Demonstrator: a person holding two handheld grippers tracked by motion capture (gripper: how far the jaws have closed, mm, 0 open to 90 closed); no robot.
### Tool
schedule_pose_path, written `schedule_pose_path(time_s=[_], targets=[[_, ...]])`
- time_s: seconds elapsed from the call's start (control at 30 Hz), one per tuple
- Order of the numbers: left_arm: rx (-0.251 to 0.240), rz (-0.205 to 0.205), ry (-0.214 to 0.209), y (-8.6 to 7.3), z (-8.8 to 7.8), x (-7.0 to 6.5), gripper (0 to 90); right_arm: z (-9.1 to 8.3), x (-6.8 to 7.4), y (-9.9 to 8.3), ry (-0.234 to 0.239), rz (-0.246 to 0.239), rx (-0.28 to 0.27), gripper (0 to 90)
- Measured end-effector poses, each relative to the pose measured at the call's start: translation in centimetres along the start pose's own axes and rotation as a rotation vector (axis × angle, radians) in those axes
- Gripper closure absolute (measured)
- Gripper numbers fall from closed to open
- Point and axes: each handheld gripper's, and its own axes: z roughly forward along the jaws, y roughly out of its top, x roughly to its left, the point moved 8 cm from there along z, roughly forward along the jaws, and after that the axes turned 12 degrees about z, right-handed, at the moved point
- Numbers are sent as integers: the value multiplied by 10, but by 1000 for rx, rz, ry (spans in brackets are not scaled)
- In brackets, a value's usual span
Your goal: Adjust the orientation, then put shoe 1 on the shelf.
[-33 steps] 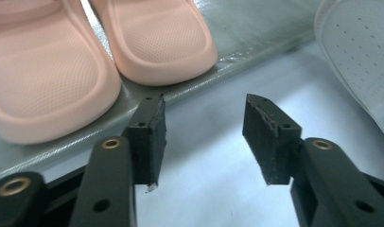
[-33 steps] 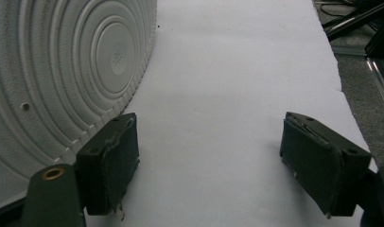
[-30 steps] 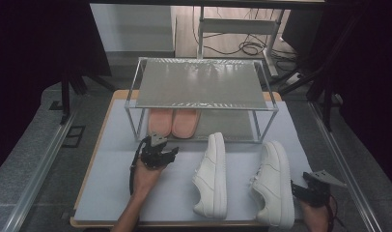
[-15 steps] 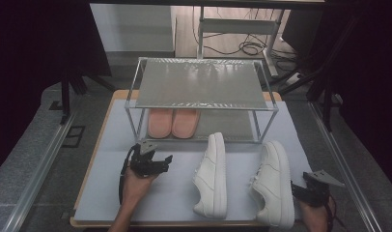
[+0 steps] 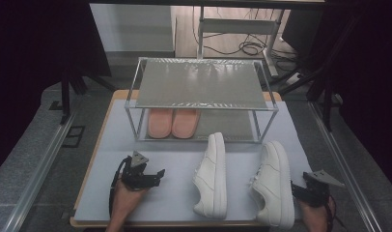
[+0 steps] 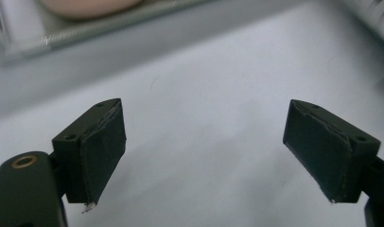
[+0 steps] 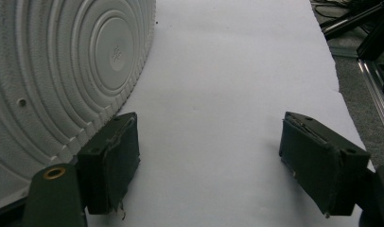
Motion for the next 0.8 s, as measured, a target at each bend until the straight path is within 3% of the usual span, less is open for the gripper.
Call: schedule_pose_path(time_s=[0.17,0.33,0.43,0.73,0.8], targets=[[41,2,-2,-14,2,2,141,0,0,0,-1,0,3,207],[50,2,-8,-15,3,2,143,0,0,0,-4,0,4,207],[84,43,18,-16,5,-1,135,0,0,0,-5,1,7,207],[82,42,22,-16,5,0,137,0,1,2,-19,7,45,211],[82,43,23,-16,5,-1,136,-3,3,3,3,22,62,218]])
